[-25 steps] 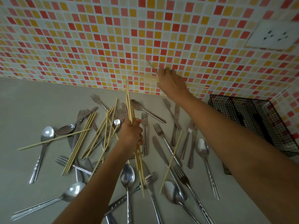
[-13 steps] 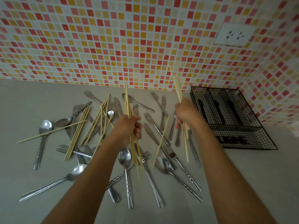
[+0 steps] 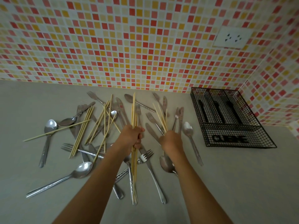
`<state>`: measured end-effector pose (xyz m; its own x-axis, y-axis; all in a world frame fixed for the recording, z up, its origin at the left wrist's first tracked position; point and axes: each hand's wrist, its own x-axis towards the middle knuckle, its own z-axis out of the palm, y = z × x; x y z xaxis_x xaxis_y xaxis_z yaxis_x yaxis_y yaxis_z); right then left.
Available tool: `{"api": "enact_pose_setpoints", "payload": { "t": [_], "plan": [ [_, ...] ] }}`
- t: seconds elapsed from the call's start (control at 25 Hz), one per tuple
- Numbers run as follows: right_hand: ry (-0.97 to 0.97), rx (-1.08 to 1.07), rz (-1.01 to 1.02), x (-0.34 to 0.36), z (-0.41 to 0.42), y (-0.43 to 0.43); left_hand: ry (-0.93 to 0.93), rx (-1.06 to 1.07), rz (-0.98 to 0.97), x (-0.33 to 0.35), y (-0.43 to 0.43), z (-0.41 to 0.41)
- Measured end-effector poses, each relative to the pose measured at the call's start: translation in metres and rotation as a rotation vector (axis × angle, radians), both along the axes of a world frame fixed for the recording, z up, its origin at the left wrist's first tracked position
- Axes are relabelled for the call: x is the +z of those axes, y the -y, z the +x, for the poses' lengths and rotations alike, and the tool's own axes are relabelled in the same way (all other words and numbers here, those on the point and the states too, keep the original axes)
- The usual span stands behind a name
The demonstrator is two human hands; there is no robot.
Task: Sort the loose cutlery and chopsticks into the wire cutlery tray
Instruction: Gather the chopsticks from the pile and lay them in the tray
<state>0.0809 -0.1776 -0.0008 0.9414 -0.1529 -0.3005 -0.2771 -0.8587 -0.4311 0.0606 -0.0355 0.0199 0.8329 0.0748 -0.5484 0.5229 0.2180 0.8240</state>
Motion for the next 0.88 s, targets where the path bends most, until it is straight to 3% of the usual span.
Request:
{"api": "enact_pose_setpoints", "payload": {
  "t": [0.08,0.16,0.28,0.32,0.6,0.88],
  "plan": [
    [0.05,-0.026,0.139,0.01,0.01,0.003,0.002,0.005,0.013,0.001,0.0,0.002],
    [0.032,-0.103,0.44,0.023,0.014,0.006,0.024,0.018,0.008,0.005,0.003,0.005],
    [-0.207,-0.215,1.042,0.042,0.008,0.012,0.091,0.026,0.001,0.013,0.007,0.011],
    [-0.29,-0.217,1.161,0.045,0.005,0.014,0.109,0.024,0.009,0.016,0.008,0.013],
    [-0.565,-0.185,1.417,0.042,0.0,0.019,0.152,-0.036,0.079,0.019,0.009,0.027],
    [-0.793,-0.091,1.463,0.038,-0.003,0.007,0.156,-0.153,0.159,0.025,0.006,0.034]
  ]
}}
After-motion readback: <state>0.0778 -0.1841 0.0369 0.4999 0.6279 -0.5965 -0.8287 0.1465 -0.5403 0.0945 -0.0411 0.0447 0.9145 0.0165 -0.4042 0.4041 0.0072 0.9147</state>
